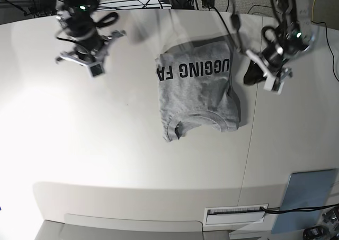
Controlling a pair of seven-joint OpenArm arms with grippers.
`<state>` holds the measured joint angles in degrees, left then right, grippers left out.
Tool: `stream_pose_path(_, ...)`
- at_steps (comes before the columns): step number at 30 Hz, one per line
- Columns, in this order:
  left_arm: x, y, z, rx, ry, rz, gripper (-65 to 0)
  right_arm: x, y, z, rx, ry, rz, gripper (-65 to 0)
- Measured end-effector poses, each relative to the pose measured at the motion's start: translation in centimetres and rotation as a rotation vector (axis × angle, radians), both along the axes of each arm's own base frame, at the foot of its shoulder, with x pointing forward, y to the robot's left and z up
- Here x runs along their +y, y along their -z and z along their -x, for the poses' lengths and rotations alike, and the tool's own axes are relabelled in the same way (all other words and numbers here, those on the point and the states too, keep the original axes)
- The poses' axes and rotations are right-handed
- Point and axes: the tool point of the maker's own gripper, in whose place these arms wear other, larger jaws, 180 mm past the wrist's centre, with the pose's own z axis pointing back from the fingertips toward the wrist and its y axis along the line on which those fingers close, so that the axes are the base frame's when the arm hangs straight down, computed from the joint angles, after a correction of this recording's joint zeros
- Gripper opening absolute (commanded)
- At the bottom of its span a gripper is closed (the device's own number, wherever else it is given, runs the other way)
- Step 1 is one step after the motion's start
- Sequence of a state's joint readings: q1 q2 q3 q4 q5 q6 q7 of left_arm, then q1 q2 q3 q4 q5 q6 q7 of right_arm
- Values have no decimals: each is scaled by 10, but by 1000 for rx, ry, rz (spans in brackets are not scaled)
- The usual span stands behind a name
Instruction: Fold the T-shirt properly
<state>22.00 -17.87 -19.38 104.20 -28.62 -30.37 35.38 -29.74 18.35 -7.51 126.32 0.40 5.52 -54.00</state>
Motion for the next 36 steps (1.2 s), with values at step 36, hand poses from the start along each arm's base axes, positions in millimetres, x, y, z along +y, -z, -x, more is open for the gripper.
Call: stream_pose_path(36,33,218,357,908,-277,74,-516,-162,215,326,827,495,161,-650)
